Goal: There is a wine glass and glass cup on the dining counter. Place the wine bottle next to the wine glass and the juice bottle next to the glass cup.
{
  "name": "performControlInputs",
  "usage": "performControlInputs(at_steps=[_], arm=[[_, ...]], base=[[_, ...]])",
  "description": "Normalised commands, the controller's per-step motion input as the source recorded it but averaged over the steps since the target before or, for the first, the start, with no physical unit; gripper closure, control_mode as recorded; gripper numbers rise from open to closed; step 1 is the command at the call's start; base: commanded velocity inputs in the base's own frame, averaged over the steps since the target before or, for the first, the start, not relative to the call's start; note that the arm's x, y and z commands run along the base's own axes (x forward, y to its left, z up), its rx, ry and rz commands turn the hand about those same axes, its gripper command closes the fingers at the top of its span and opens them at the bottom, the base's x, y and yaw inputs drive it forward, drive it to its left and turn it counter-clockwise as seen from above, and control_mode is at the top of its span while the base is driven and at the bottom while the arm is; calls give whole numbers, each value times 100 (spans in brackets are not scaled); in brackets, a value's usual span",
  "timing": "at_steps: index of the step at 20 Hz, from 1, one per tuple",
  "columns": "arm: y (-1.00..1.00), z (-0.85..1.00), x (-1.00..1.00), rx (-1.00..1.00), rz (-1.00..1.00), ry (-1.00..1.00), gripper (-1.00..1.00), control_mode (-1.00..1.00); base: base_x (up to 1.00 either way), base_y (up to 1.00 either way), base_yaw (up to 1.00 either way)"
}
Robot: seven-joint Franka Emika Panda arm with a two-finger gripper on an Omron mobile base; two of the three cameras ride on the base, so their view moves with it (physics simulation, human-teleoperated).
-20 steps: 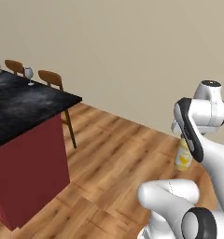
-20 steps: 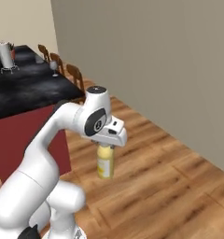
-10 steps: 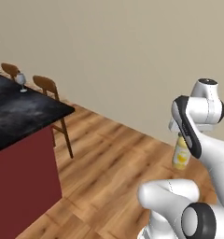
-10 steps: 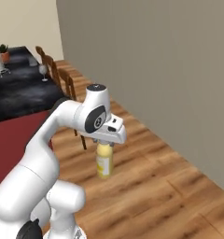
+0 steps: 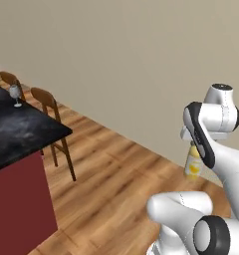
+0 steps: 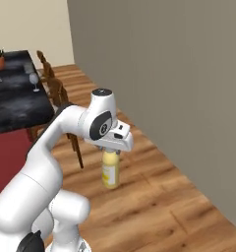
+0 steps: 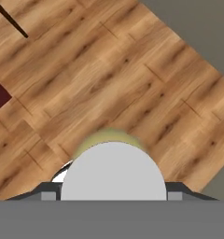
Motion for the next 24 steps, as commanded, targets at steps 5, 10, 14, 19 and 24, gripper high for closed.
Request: performControlInputs(at_steps=[5, 10, 14, 19, 24], arm=[[0, 0, 0, 0, 0, 0, 100, 100], [0, 0, 0, 0, 0, 0, 100, 100], [0, 0, 0, 0, 0, 0, 100, 100], [0, 0, 0, 0, 0, 0, 100, 100], [0, 0, 0, 0, 0, 0, 100, 100]], base=[[82, -33, 19], [83, -33, 18], [85, -32, 18], [84, -27, 23], [82, -26, 25]])
